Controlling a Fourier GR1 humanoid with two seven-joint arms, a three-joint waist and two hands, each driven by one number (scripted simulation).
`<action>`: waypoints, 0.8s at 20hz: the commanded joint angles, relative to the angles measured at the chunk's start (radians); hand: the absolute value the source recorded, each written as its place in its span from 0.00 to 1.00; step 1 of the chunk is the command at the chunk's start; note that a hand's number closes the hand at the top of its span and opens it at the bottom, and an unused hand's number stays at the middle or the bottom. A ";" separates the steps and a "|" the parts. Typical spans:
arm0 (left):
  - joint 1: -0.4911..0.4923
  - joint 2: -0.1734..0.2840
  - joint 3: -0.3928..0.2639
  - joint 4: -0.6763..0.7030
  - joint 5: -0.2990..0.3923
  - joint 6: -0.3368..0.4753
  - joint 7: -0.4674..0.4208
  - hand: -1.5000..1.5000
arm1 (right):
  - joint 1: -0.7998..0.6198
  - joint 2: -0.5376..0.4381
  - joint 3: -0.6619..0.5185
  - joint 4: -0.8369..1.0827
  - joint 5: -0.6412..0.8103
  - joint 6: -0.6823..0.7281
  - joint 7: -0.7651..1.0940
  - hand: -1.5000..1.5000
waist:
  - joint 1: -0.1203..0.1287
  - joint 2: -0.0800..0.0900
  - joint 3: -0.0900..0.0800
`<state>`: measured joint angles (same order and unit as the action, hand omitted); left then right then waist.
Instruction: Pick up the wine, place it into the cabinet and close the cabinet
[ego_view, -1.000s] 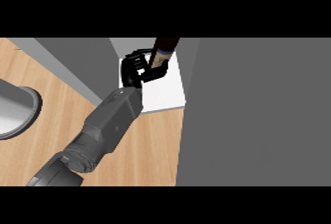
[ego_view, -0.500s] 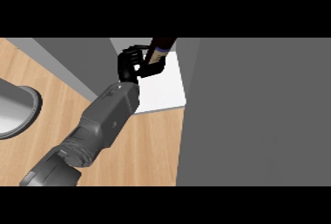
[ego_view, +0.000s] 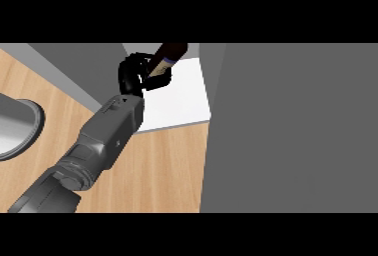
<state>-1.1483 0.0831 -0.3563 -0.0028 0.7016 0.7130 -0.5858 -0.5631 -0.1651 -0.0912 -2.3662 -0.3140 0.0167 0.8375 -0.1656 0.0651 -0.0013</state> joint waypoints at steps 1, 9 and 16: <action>-0.001 0.036 -0.021 0.003 -0.024 0.043 0.038 1.00 | 0.012 0.006 -0.003 -0.013 -0.014 0.003 -0.008 0.00 | -0.006 0.008 0.000; 0.041 0.028 -0.048 0.002 -0.055 0.007 0.052 0.00 | 0.003 0.013 0.021 -0.022 -0.023 0.008 -0.002 0.00 | -0.010 0.010 -0.003; 0.025 0.074 -0.039 0.002 -0.048 -0.047 0.093 0.00 | -0.009 0.008 0.018 -0.006 -0.013 0.009 -0.007 0.00 | 0.000 0.010 -0.004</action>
<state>-1.1305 0.0930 -0.3854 -0.0177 0.6662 0.7108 -0.5063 -0.5671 -0.1606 -0.0750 -2.3644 -0.3170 0.0300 0.8283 -0.1755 0.0701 -0.0024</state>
